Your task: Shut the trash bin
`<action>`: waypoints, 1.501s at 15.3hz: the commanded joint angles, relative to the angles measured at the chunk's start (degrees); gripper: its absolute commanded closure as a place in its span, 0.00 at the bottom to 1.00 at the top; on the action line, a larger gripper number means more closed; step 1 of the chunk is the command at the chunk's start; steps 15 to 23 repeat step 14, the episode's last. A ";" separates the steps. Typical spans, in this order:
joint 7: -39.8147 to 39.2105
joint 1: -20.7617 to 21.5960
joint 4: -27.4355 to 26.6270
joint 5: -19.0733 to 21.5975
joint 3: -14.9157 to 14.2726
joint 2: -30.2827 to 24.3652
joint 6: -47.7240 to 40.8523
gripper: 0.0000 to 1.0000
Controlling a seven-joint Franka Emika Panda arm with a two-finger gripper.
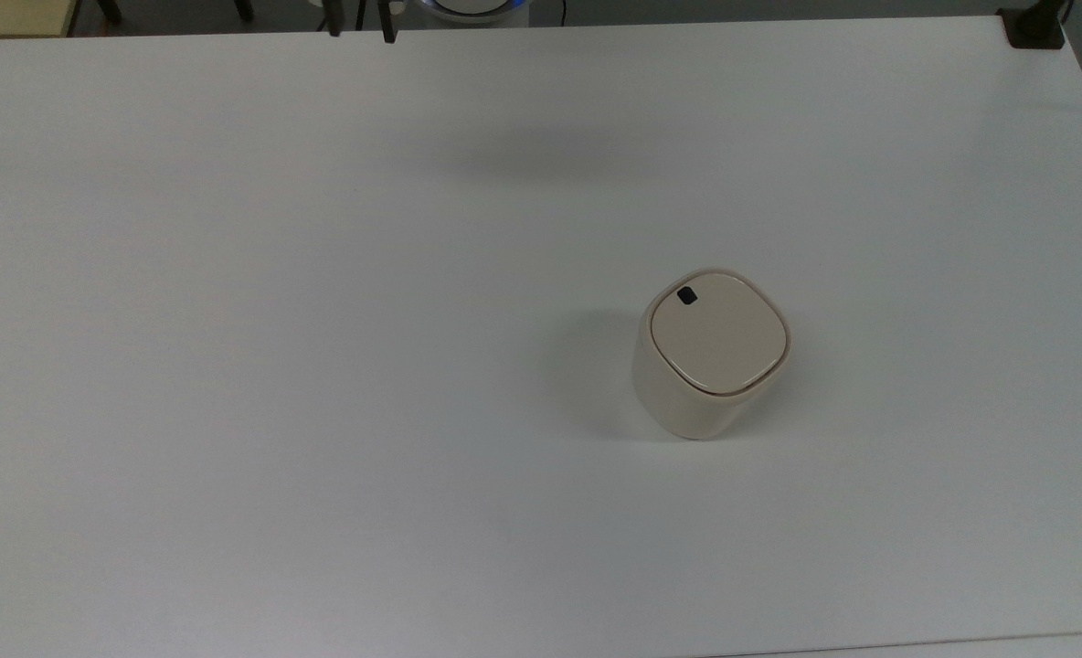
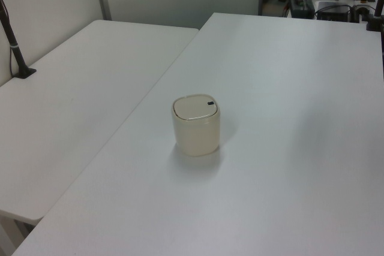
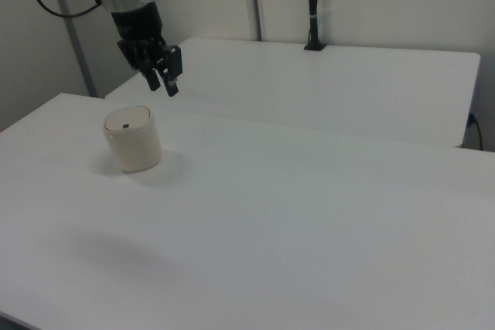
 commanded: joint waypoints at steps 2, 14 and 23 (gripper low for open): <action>-3.08 0.34 -0.84 -2.66 -1.92 -1.33 -1.66 0.00; -1.68 0.69 -0.49 0.32 -1.84 -0.98 -4.57 0.00; -1.68 0.69 -0.49 0.32 -1.84 -0.98 -4.57 0.00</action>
